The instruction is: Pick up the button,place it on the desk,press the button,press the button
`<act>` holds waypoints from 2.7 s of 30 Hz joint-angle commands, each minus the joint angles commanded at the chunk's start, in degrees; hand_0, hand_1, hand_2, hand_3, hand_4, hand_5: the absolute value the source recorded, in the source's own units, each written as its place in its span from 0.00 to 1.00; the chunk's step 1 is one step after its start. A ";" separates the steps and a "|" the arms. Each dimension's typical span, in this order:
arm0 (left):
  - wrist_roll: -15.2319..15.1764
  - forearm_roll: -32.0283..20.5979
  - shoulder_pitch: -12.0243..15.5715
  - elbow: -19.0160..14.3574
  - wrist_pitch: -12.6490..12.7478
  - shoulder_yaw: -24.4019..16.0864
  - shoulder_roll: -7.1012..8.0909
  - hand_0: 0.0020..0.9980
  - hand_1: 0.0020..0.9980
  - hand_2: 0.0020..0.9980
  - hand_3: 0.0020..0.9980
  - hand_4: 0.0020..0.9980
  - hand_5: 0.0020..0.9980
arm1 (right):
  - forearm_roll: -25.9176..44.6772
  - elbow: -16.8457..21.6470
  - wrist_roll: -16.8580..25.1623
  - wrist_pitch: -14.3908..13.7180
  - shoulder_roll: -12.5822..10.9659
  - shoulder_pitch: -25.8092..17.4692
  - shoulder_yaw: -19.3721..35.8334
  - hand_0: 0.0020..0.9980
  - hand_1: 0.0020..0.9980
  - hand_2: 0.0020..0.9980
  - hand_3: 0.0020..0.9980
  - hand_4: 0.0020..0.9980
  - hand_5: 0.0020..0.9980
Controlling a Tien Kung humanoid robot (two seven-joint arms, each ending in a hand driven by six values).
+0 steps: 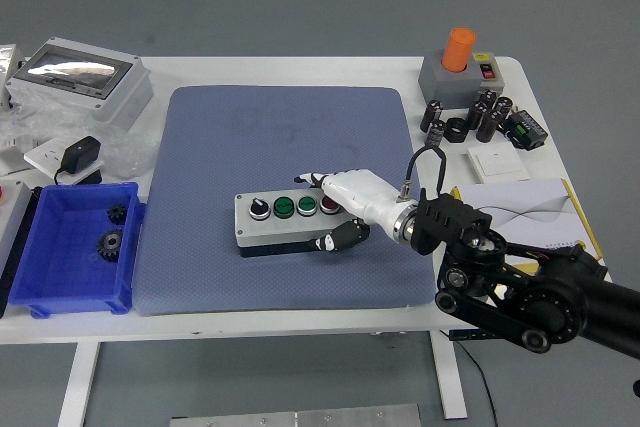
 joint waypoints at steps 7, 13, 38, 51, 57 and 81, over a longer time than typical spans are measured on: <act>0.31 0.08 0.03 -0.19 -0.61 -0.07 0.01 0.74 0.73 0.69 0.78 0.89 0.58 | 1.05 1.71 -0.82 3.99 -1.37 0.01 2.12 0.80 0.83 0.97 1.00 0.89 0.30; 0.59 0.07 -0.02 -0.40 -0.87 -0.07 0.10 0.74 0.73 0.69 0.79 0.91 0.57 | 4.30 5.01 -1.47 6.52 -2.78 -0.12 4.45 0.86 0.90 1.00 1.00 0.91 0.31; -0.48 -1.75 -0.02 -0.31 -0.70 0.36 0.52 0.74 0.73 0.69 0.78 0.92 0.56 | 17.71 19.81 -1.48 19.36 -15.77 2.30 12.17 0.20 0.19 0.24 0.79 0.79 0.72; -0.71 -1.62 -0.02 -0.35 -1.01 0.12 0.56 0.74 0.74 0.69 0.78 0.95 0.60 | 12.87 15.76 -3.57 17.68 -13.42 2.38 7.56 0.06 0.06 0.15 0.73 0.47 0.64; -1.07 -1.37 -0.18 -0.26 -1.16 -0.11 0.54 0.74 0.73 0.69 0.78 0.95 0.61 | 12.76 15.01 -3.37 16.88 -12.55 2.25 7.16 0.05 0.05 0.15 0.73 0.47 0.62; -2.90 -0.75 -0.10 0.38 -1.46 -0.67 0.46 0.73 0.74 0.69 0.78 0.95 0.65 | 17.35 16.43 0.97 12.55 -12.68 0.00 13.02 0.05 0.05 0.15 0.72 0.44 0.52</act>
